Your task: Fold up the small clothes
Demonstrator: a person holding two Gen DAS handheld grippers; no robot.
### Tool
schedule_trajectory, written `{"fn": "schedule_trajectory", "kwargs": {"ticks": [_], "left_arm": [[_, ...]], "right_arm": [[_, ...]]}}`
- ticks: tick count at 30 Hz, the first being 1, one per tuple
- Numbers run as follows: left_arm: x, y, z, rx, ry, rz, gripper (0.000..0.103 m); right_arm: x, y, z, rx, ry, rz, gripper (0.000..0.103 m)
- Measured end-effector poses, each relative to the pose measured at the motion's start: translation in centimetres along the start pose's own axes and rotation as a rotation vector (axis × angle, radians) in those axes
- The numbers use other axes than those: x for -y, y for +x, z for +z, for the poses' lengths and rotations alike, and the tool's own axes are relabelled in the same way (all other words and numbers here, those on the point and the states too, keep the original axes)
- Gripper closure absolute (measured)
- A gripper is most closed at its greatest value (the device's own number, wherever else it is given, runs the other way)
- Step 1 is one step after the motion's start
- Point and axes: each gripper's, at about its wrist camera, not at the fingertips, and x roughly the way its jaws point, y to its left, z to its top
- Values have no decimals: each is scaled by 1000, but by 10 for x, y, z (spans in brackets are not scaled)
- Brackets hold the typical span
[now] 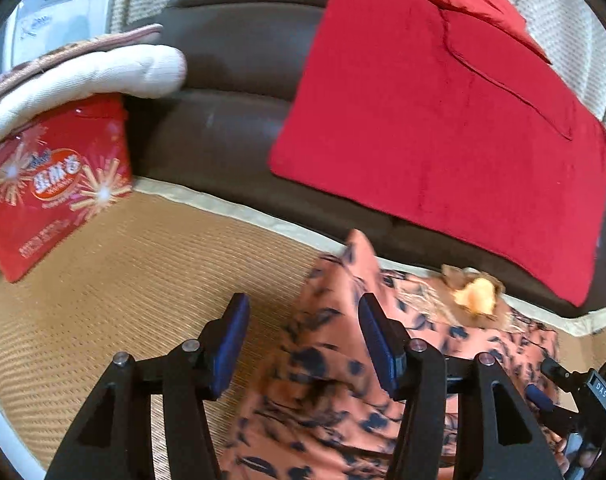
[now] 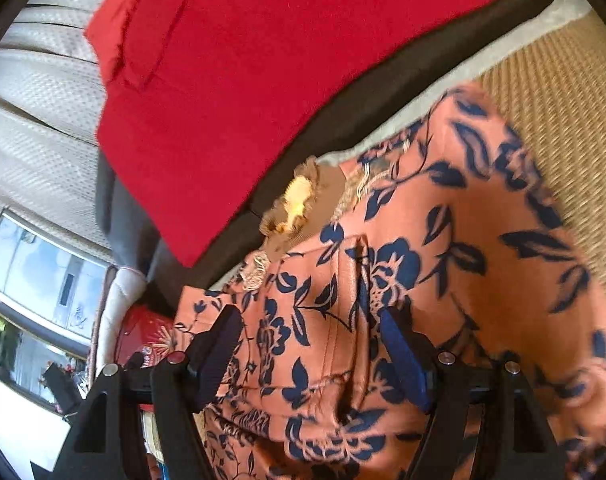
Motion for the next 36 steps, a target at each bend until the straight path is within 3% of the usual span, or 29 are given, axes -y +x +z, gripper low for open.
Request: {"fn": "schedule_trajectory", "kwargs": {"ticks": [3,6,9,13,16,18,20,23,26,29,32,36], "left_arm": [[-10,3,2,-1,-7,20,45],[-19,9,7,-6,-24,58,45],[-26,14,8,-8,-50,66,45],[-22,12,10,-2,-56,62,45],[-10,13,9,0,-36,54,45],[5,17,5,-6,-1,42,45],[20,23,2,-23,43,29,45],[48,43,-11,-69,143,18,45],[73,71,-26,-164,246,3,45],[83,96,-46,-281,323,61,45],[82,93,-44,-285,321,65,45],[80,71,-32,-189,273,51,45]], "right_arm": [[-14,20,-5,-8,-54,-29,32],[-36,42,-16,-57,-161,-101,89],[-54,31,-24,18,-258,-168,94],[-71,-25,-19,234,-336,-225,95],[-44,-58,-3,318,-257,-292,95],[-19,-59,7,260,-190,-295,95],[5,-49,13,197,-122,-364,94],[26,-48,21,190,-49,-414,90],[39,-54,28,169,27,-361,86],[50,-86,37,262,67,-324,82],[51,-112,39,365,76,-258,81],[22,-96,35,294,-86,-192,81]]}}
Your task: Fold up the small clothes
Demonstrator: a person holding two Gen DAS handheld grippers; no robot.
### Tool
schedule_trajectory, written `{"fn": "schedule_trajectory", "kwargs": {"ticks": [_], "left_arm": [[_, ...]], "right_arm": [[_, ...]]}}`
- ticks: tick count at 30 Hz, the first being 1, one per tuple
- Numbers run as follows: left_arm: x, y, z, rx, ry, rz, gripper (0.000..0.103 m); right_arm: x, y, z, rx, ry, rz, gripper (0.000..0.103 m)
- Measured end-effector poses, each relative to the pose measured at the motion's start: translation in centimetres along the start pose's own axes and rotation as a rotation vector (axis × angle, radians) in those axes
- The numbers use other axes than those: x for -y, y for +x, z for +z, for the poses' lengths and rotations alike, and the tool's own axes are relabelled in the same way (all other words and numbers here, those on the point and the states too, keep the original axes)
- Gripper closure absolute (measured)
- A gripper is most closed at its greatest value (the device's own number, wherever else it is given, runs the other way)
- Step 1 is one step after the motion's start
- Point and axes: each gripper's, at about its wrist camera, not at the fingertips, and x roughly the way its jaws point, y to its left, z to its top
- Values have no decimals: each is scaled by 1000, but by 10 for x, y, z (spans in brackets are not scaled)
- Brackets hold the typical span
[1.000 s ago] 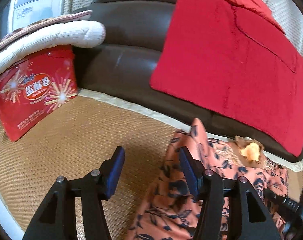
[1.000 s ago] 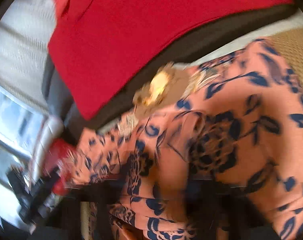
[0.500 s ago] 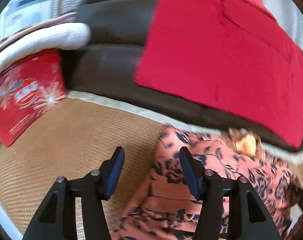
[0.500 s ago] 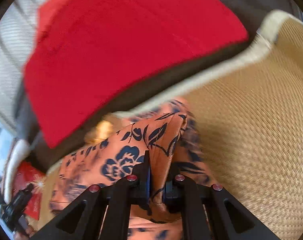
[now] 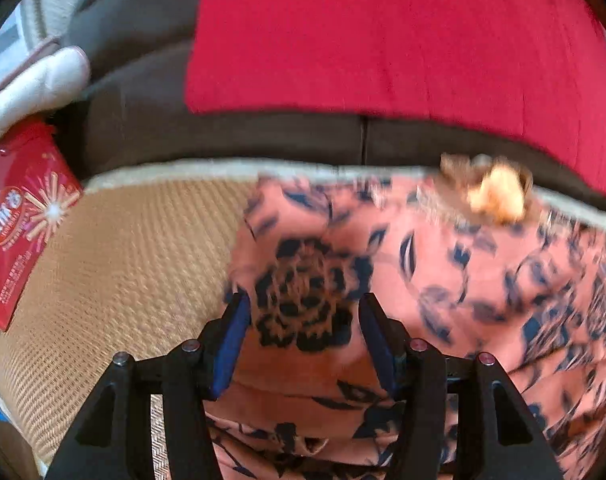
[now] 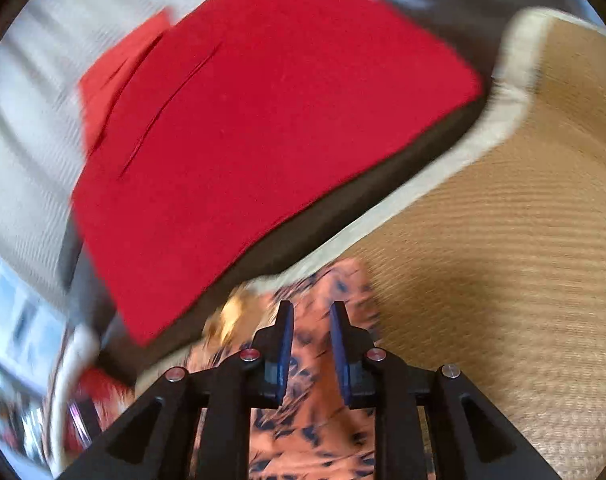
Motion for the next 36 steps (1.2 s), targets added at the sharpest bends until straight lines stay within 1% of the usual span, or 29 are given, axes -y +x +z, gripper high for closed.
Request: {"fn": "schedule_trajectory", "kwargs": {"ticks": [1,2,3,4,5,6,7,8,9,11,13,15,16,17,18,19,20,21,23,24,25,26,28,30,31,33,34,35,36], "left_arm": [[1,-8,2,33,-1,-18,45],[4,-14,4,56,4,-37,45],[9,-18,4,81,22,-63,44],[14,-18,3,80,39,-67,40],[19,-14,2,66,60,-58,38],[25,-5,0,34,87,-38,38],[30,9,-5,-26,117,-10,38],[33,21,-10,-80,133,10,38],[33,30,-14,-109,140,19,37],[34,24,-11,-87,143,21,37],[33,10,-7,-28,127,-21,37],[32,-2,-3,14,95,-76,38],[32,-7,-2,27,80,-110,37],[35,-8,-2,29,76,-136,37],[40,-6,-4,11,91,-153,37],[47,-1,-6,-14,112,-143,37],[54,7,-10,-49,140,-118,37],[60,15,-15,-79,174,-84,37],[69,14,-18,-65,218,-39,37],[71,10,-16,-55,220,-36,37],[75,8,-13,-35,205,-62,37],[77,7,-11,-16,185,-94,37],[77,1,-6,6,141,-144,37],[78,-1,-4,12,120,-169,31],[81,0,-4,6,120,-172,26],[92,13,-8,-22,138,-147,25],[98,21,-10,-45,148,-126,22],[101,26,-11,-49,144,-104,17],[101,28,-14,-29,125,-81,14]], "right_arm": [[-12,9,-7,-34,-37,21,81],[-18,16,-11,-57,-58,23,81],[-22,24,-15,-79,-72,12,81],[-23,37,-18,-112,-78,-12,81],[-20,49,-21,-158,-72,-38,81],[-14,62,-24,-210,-59,-65,82],[-9,73,-28,-248,-41,-83,83],[-9,75,-28,-229,-36,-69,83],[-10,73,-26,-220,-43,-69,82],[-19,62,-24,-183,-75,-21,81],[-34,58,-26,-163,-117,62,81],[-49,59,-31,-184,-148,115,81],[-54,63,-37,-224,-176,132,81],[-59,70,-42,-257,-199,126,81],[-64,78,-49,-301,-225,110,81],[-65,90,-59,-370,-251,85,81],[-66,97,-65,-406,-270,66,80],[-66,96,-68,-387,-293,61,82],[-68,89,-61,-381,-298,74,81],[-67,83,-57,-357,-277,99,81],[-64,72,-47,-310,-258,118,81],[-62,68,-43,-276,-246,113,81],[-53,65,-32,-216,-206,79,81],[-45,69,-25,-191,-184,34,81],[-41,73,-22,-187,-183,-12,81],[-33,85,-22,-204,-179,-89,82],[-31,89,-22,-218,-179,-100,82],[-30,91,-21,-226,-183,-96,82],[-31,90,-19,-226,-189,-96,82]]}}
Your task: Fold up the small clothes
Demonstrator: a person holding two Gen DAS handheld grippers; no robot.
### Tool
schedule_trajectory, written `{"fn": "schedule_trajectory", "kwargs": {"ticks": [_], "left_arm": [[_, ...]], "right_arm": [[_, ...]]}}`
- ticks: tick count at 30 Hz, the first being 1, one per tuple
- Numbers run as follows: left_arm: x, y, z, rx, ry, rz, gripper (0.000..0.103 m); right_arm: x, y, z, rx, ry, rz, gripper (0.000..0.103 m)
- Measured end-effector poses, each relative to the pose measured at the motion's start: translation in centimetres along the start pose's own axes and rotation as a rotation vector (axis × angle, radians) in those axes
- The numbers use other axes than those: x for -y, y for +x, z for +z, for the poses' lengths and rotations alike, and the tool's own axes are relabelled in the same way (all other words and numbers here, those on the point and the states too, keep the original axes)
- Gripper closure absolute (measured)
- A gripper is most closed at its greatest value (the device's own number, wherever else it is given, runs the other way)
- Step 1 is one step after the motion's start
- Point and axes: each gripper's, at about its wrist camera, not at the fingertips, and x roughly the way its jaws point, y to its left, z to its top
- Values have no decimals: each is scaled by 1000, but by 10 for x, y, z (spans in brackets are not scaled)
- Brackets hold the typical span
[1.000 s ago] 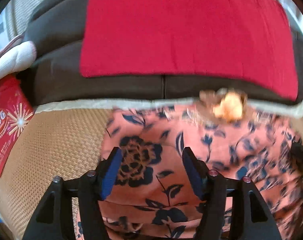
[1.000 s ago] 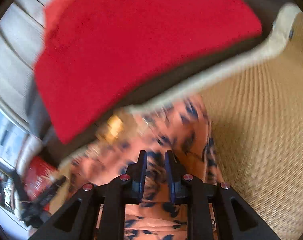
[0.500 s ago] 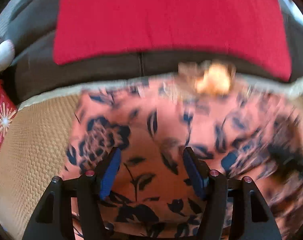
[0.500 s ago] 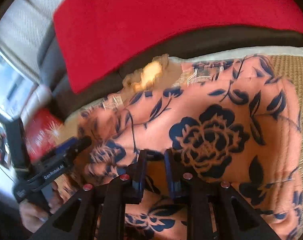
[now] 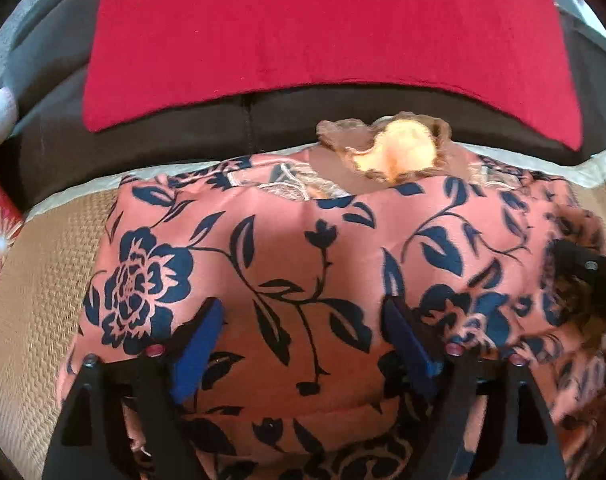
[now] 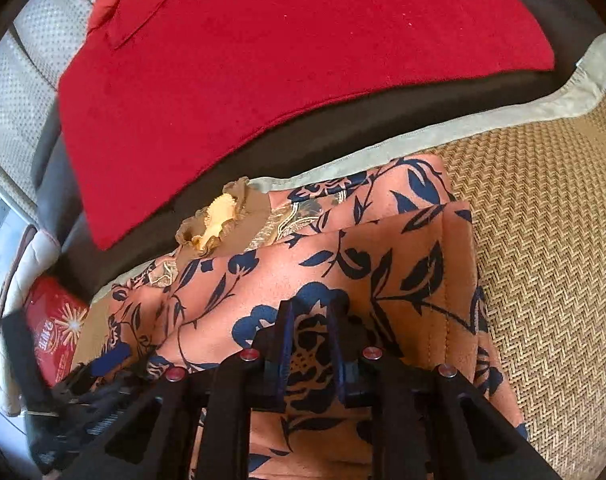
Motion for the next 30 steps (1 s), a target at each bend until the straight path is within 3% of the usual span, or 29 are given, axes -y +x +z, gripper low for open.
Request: {"fn": "schedule_trajectory", "kwargs": {"ticks": [2,6,8,9,10,11,14,18,21,24,27,30], "left_arm": [[-1,2,1,-12,-27,22,7],[-3,-5,5,-24,-57,47,7],[1,-12,7,0,-49,76,7],[4,-19,8,29,-45,81,7],[7,-25,9,51,-49,82,7],[6,-34,8,77,-57,83,7],[8,-46,2,129,-73,76,6],[16,-20,-9,56,-18,94,4],[8,-29,-5,49,-69,76,5],[3,-46,-5,125,-93,81,5],[6,-52,-8,127,-73,65,5],[13,-43,-8,41,-45,59,5]], "right_arm": [[-1,-6,3,-2,0,7,82],[-12,-31,-3,82,-24,31,81],[-16,-37,-12,104,-46,20,75],[-14,-44,-13,104,-51,10,63],[-11,-47,-14,104,-48,0,36],[-7,-50,-16,117,-35,-2,28],[1,-55,-18,103,-36,-34,26],[2,-51,-23,47,-88,-78,28],[1,-70,-23,100,-85,-33,28],[-7,-90,-24,165,-115,5,28],[-15,-76,-30,118,-128,1,28],[-11,-49,-35,13,-123,-27,33]]}}
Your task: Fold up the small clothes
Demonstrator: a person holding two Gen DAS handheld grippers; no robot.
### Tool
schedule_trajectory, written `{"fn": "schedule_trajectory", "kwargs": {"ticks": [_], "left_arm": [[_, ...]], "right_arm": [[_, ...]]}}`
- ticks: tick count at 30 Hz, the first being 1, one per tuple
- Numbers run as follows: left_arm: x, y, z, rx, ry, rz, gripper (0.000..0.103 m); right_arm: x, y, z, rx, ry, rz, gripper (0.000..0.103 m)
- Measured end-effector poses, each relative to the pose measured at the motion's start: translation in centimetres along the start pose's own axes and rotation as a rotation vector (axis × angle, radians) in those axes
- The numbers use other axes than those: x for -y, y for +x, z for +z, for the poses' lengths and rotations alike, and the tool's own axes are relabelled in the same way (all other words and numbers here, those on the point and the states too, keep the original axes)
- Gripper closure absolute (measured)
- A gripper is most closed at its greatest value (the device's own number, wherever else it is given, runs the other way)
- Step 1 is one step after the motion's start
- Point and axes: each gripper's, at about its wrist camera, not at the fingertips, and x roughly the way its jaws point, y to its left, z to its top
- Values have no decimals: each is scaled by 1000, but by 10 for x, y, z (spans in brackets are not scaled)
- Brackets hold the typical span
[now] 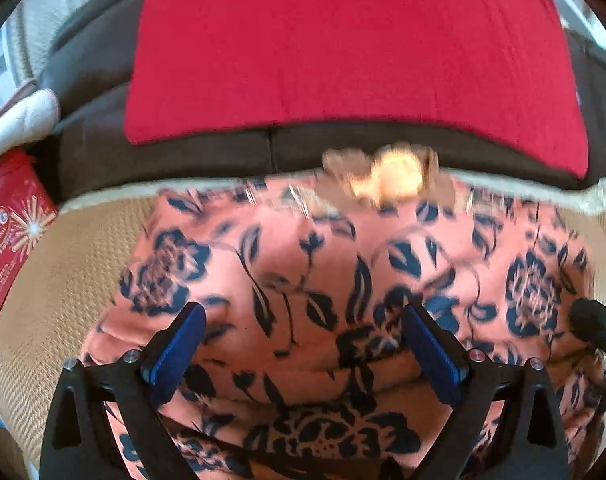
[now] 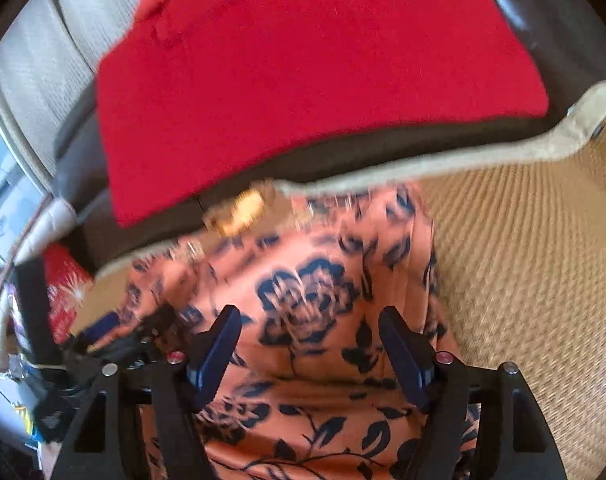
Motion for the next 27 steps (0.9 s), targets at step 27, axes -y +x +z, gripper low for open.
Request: {"fn": "schedule_trajectory", "kwargs": {"ticks": [27], "left_arm": [[-99,-184,-152,235,133,128,5]], "right_arm": [[51,-218,-145,252,70,-34,37]]}}
